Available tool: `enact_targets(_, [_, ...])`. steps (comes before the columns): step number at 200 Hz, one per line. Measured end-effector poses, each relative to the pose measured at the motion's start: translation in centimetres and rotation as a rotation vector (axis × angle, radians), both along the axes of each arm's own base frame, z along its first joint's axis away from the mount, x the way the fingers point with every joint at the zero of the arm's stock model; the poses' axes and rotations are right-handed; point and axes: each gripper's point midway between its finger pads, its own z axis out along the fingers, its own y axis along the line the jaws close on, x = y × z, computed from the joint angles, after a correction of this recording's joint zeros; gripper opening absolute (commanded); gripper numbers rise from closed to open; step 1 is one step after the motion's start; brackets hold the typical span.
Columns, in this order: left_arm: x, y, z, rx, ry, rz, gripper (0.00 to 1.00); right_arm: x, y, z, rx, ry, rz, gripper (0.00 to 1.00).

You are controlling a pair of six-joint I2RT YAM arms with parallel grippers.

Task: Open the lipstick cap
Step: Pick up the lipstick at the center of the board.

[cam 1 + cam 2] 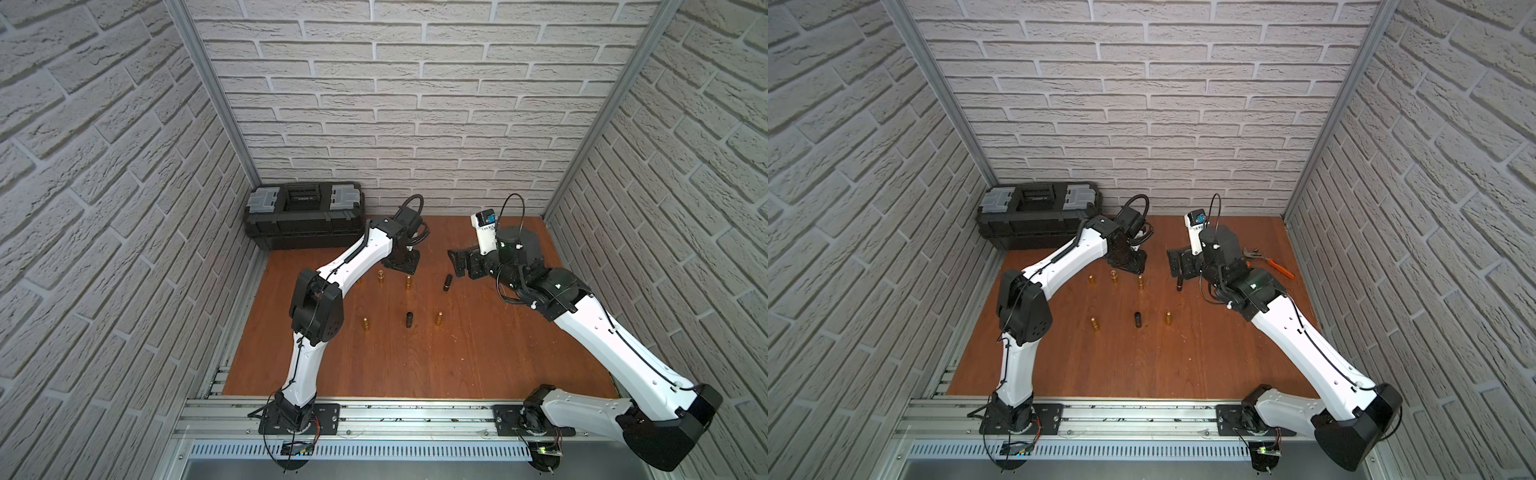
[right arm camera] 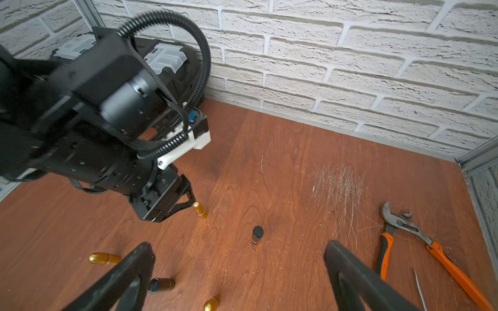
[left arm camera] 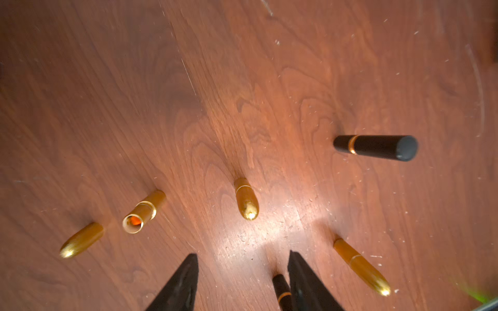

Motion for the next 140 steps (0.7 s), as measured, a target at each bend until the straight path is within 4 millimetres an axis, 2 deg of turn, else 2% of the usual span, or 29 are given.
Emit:
enact_targets(31, [-0.2, -0.1, -1.1, 0.012, 0.026, -0.009, 0.54, -0.2, 0.0, 0.3, 0.007, -0.005, 0.006, 1.00])
enact_targets(59, [-0.1, -0.4, -1.6, 0.016, 0.034, -0.017, 0.52, -0.2, 0.1, -0.3, 0.003, 0.006, 0.010, 1.00])
enact_targets(108, [0.3, -1.0, -4.1, 0.033, 0.071, -0.026, 0.49, -0.4, 0.0, -1.2, -0.012, 0.030, 0.008, 1.00])
enact_targets(140, [0.7, -1.4, -4.9, 0.032, 0.076, -0.028, 0.47, -0.4, -0.2, -1.9, -0.023, 0.043, 0.003, 1.00])
